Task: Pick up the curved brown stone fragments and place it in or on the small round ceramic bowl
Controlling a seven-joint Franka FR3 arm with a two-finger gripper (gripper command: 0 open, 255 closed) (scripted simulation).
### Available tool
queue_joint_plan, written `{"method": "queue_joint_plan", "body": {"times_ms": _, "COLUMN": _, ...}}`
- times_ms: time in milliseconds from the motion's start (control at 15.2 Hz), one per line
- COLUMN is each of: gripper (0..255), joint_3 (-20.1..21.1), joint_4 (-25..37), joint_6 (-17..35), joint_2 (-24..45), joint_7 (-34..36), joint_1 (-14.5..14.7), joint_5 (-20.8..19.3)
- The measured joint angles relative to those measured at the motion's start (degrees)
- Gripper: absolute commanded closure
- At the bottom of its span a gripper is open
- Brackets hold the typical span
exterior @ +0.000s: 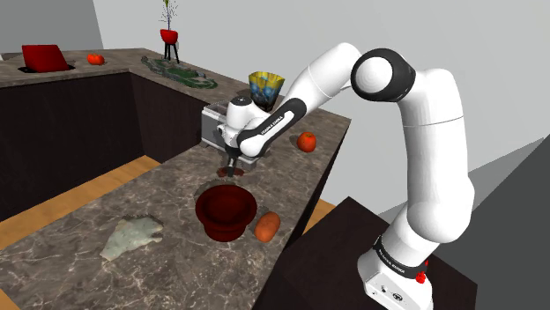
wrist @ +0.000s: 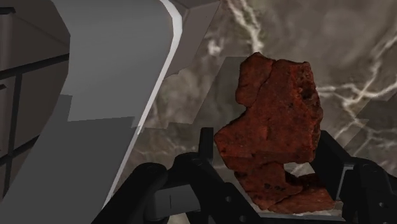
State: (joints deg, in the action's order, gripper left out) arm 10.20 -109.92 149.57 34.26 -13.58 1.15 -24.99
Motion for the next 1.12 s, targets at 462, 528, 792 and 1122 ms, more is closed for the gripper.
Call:
{"method": "queue_joint_plan", "body": {"times_ms": 462, "gripper": 255, "joint_3": -0.1, "joint_4": -0.1, "joint_6": 0.0, "joint_2": 0.0, "joint_7": 0.0, "joint_1": -0.1, "joint_5": 0.0}}
{"method": "queue_joint_plan", "body": {"times_ms": 528, "gripper": 255, "joint_3": -0.1, "joint_4": -0.1, "joint_6": 0.0, "joint_2": 0.0, "joint_7": 0.0, "joint_1": -0.1, "joint_5": 0.0}}
{"method": "queue_joint_plan", "body": {"times_ms": 792, "gripper": 255, "joint_3": 0.4, "joint_4": -0.2, "joint_6": -1.0, "joint_2": -1.1, "joint_7": -0.4, "joint_1": -0.3, "joint_5": 0.5}}
{"method": "queue_joint_plan", "body": {"times_ms": 1122, "gripper": 255, "joint_3": 1.5, "joint_4": -0.4, "joint_6": -3.7, "joint_2": -4.0, "joint_7": -1.7, "joint_1": -1.1, "joint_5": 2.0}}
